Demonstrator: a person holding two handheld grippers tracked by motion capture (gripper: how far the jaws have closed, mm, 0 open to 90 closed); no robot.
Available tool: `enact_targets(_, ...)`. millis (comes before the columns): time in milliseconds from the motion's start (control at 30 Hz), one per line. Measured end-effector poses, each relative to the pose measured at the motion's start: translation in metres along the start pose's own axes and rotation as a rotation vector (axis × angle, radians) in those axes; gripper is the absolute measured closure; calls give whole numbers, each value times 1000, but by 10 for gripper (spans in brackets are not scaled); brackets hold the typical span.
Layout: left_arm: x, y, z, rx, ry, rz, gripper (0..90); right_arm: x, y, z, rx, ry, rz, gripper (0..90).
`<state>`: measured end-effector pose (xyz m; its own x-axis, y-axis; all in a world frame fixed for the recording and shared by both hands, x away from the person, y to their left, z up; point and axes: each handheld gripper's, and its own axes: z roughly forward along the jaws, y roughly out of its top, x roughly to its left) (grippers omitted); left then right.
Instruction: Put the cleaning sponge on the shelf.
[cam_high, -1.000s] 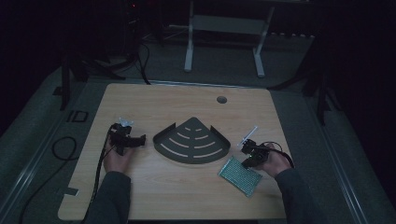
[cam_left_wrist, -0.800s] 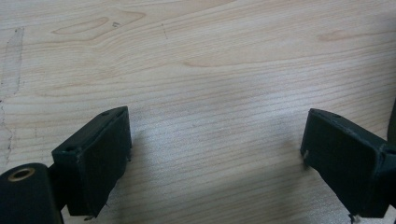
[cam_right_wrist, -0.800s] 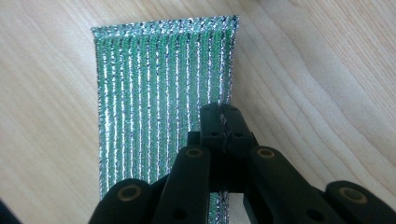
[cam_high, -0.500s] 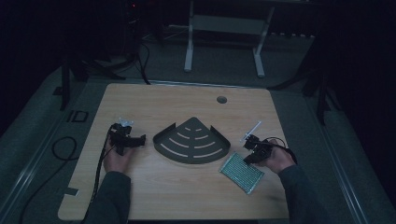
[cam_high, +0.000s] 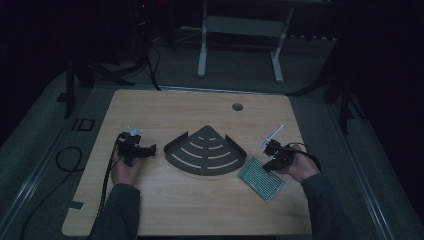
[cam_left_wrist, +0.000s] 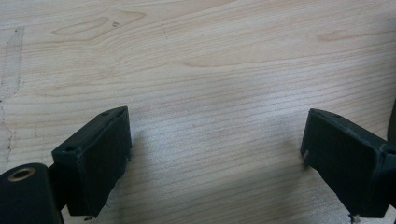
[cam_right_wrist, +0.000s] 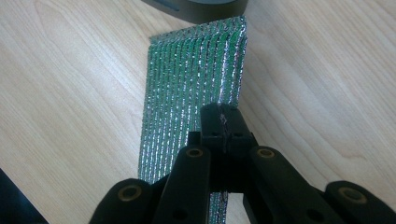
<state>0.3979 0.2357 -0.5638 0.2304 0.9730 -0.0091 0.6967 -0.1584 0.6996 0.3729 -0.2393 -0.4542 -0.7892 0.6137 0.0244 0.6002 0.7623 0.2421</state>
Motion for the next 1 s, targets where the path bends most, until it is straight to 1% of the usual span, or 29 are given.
enact_targets(533,0,0,0,0,0,0,92,-3,5,-19,-20,-13,1,898)
enact_targets(767,0,0,0,0,0,0,92,-5,7,-24,-24,-19,3,898)
enact_targets(1000,0,0,0,0,0,0,92,-8,10,-32,-32,-32,5,898)
